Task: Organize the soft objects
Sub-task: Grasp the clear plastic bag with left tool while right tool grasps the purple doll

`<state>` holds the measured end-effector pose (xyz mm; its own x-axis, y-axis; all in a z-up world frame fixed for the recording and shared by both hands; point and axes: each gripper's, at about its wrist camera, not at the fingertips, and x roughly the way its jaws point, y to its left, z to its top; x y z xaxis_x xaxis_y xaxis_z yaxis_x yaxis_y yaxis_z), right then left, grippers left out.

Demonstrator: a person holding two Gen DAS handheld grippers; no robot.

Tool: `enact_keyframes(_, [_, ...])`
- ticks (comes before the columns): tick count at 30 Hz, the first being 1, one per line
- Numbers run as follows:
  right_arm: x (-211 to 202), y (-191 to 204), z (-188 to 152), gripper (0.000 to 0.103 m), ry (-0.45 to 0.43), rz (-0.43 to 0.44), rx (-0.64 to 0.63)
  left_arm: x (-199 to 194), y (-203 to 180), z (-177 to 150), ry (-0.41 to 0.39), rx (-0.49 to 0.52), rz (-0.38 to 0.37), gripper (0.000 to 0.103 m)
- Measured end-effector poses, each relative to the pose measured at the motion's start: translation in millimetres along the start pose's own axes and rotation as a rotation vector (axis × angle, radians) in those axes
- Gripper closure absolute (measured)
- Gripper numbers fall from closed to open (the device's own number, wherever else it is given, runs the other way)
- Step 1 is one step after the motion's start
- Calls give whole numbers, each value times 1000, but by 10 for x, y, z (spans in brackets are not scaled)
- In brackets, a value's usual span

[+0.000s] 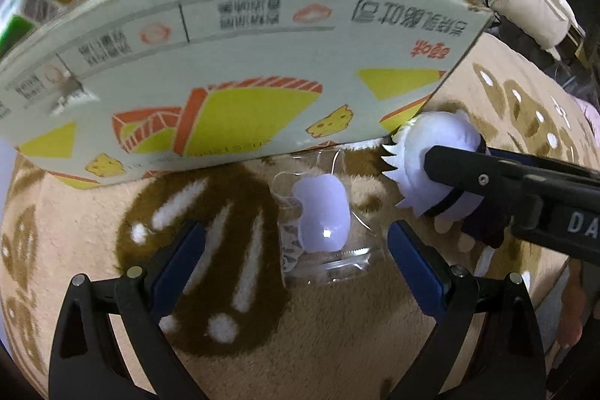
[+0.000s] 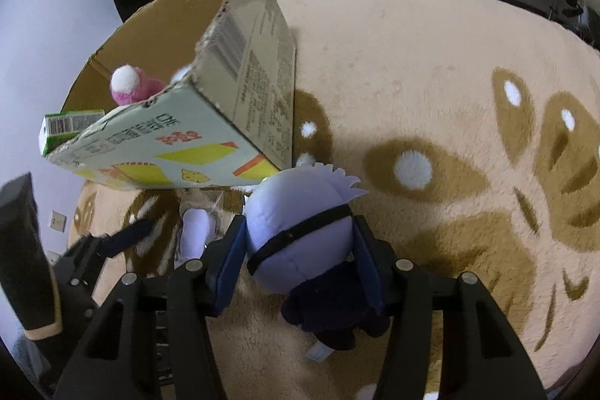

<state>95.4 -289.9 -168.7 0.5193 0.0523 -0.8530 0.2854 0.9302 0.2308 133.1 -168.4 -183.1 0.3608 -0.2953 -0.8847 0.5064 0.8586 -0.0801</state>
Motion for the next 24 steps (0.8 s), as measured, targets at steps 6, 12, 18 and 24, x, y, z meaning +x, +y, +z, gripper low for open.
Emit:
enact_keyframes(6, [47,-35,-11,43,1,11,22,117,-104,9,-6,6,55,6])
enact_keyframes(12, [117,51,-57,43,-4,-3,8,207,-273,-4,-11,60,76,6])
enact_keyframes(18, [147,3,-59,40,7,17,32,222,-281,-5,-8,40,78,14])
enact_keyframes(24, [274,145,-97,37,62,-33,-59,146,-232,-79,18,63,33,32])
